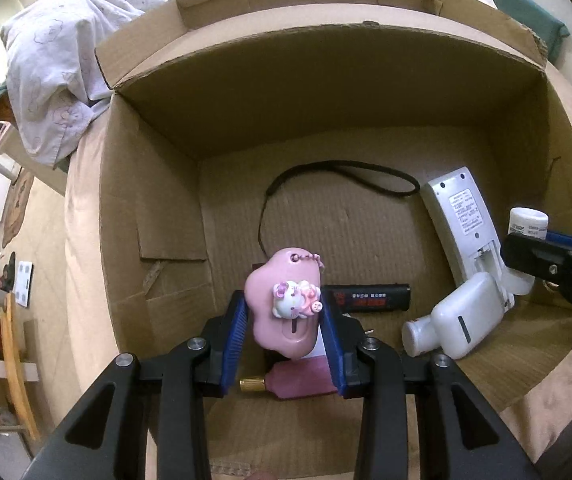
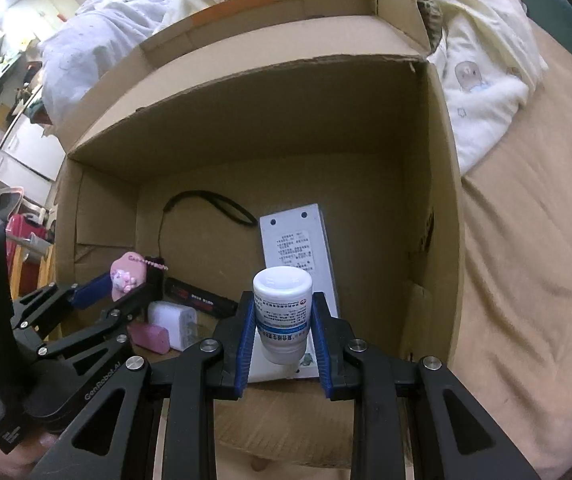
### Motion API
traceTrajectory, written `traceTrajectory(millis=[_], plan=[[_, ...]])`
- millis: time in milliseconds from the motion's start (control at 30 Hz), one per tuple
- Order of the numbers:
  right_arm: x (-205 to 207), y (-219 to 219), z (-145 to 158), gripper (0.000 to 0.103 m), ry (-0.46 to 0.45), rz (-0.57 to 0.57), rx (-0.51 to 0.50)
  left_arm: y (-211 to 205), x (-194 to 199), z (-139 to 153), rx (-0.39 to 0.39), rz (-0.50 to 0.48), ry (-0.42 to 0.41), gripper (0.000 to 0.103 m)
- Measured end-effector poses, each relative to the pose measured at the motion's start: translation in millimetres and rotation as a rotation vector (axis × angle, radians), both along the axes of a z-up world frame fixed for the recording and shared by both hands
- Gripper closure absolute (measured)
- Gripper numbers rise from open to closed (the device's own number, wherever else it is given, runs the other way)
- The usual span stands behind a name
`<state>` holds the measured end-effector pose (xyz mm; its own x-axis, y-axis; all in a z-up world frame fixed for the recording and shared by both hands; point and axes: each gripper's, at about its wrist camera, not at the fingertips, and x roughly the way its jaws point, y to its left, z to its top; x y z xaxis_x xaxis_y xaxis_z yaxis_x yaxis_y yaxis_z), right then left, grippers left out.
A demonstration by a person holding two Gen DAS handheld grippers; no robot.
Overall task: Organize rigid objects
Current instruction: 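Carry the bottle and keychain into the box and open both tools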
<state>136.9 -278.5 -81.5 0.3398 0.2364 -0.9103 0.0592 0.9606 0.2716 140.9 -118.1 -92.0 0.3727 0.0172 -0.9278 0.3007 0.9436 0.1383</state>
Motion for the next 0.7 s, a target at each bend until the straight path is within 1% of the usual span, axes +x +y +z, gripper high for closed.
traceTrajectory(millis=[200,300,367,433,467,500,533,567,633,667,700], plan=[[1.6,0.1,1.6,0.075,-0.010,-0.002,0.005,-5.1,-2.4,-0.5,0.005,0.001,-0.006,0.070],[1.4,-1.3,2.0,0.075,-0.015,-0.001,0.012,-6.1,-3.1,-0.2,0.005,-0.003,0.003,0.070],[1.4,-0.9,4.2,0.074,-0.025,0.000,0.024,-6.2,-2.9,1.2,-0.005,-0.002,0.008,0.062],[-0.6,-5.2,8.2,0.070,-0.040,-0.006,0.037,-8.1,-4.2,5.6,-0.016,-0.003,-0.001,0.029],[-0.7,-6.6,10.4,0.056,-0.049,-0.012,0.048,-8.2,-5.2,8.0,-0.022,-0.003,-0.009,0.026],[-1.3,-8.3,12.7,0.034,-0.060,-0.019,0.059,-9.3,-6.4,10.9,-0.027,-0.005,-0.020,0.025],[-2.0,-10.2,15.6,0.028,-0.076,-0.028,0.070,-10.7,-7.3,13.1,-0.029,-0.009,-0.025,0.024],[-2.6,-12.0,18.6,0.026,-0.091,-0.035,0.081,-11.3,-7.8,14.4,-0.031,-0.010,-0.028,0.023],[-3.0,-14.9,22.5,0.024,-0.105,-0.044,0.096,-11.0,-8.6,16.1,-0.040,-0.007,-0.031,0.018],[-3.2,-16.3,23.9,0.017,-0.112,-0.050,0.101,-11.8,-8.4,16.2,-0.042,-0.004,-0.030,0.018],[-3.5,-17.7,24.9,0.007,-0.118,-0.055,0.102,-11.6,-8.7,15.5,-0.043,0.000,-0.028,0.018]])
